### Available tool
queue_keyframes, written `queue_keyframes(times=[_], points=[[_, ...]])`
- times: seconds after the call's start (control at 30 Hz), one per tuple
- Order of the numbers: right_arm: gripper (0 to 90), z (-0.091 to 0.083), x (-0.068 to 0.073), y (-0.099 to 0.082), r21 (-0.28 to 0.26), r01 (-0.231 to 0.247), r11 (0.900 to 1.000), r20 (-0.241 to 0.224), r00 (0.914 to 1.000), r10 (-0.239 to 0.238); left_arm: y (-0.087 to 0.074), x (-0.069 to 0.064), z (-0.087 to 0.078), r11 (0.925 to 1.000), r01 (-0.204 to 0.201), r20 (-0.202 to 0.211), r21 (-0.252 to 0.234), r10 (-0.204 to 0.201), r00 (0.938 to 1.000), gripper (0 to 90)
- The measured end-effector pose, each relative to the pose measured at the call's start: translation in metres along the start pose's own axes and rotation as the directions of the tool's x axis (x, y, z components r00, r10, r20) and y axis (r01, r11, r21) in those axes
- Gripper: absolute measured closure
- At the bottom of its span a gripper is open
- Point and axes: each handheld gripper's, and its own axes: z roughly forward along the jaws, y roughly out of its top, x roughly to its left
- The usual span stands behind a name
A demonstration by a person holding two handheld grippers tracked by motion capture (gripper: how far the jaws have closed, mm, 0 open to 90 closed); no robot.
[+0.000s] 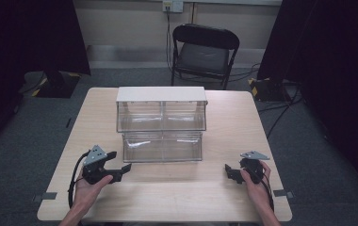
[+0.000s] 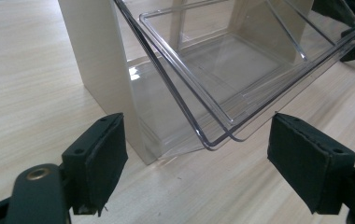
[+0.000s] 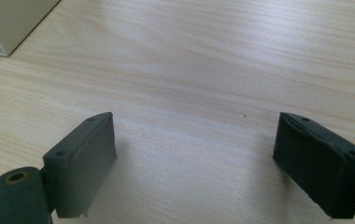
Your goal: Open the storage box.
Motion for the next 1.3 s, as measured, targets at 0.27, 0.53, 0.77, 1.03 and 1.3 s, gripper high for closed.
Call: queue_keyframes(times=[0.27,0.53,0.77,1.03,1.3], points=[[12.4,0.0,0.0,0.0,0.0,0.0,1.0,0.0,1.0,0.0,0.002,-0.002,-0.001,0.9999,-0.015,-0.002,-0.006,0.015,0.9999,19.2],[12.1,0.0,0.0,0.0,0.0,0.002,1.0,-0.004,1.0,-0.002,0.005,-0.005,-0.003,0.9995,-0.022,0.0,-0.02,0.022,0.9998,20.1],[11.9,0.0,0.0,0.0,0.001,0.002,1.0,-0.005,1.0,-0.002,0.007,-0.007,-0.003,0.9996,-0.016,-0.001,-0.023,0.016,0.9999,19.2],[11.7,0.0,0.0,0.0,0.002,0.001,1.0,-0.005,1.0,-0.001,0.009,-0.007,-0.004,0.9994,-0.028,-0.015,-0.021,0.028,0.9995,18.3],[11.7,0.0,0.0,0.0,0.002,0.002,1.0,-0.005,1.0,-0.002,0.013,-0.005,-0.006,0.9982,-0.025,-0.02,-0.054,0.024,0.9995,18.0]])
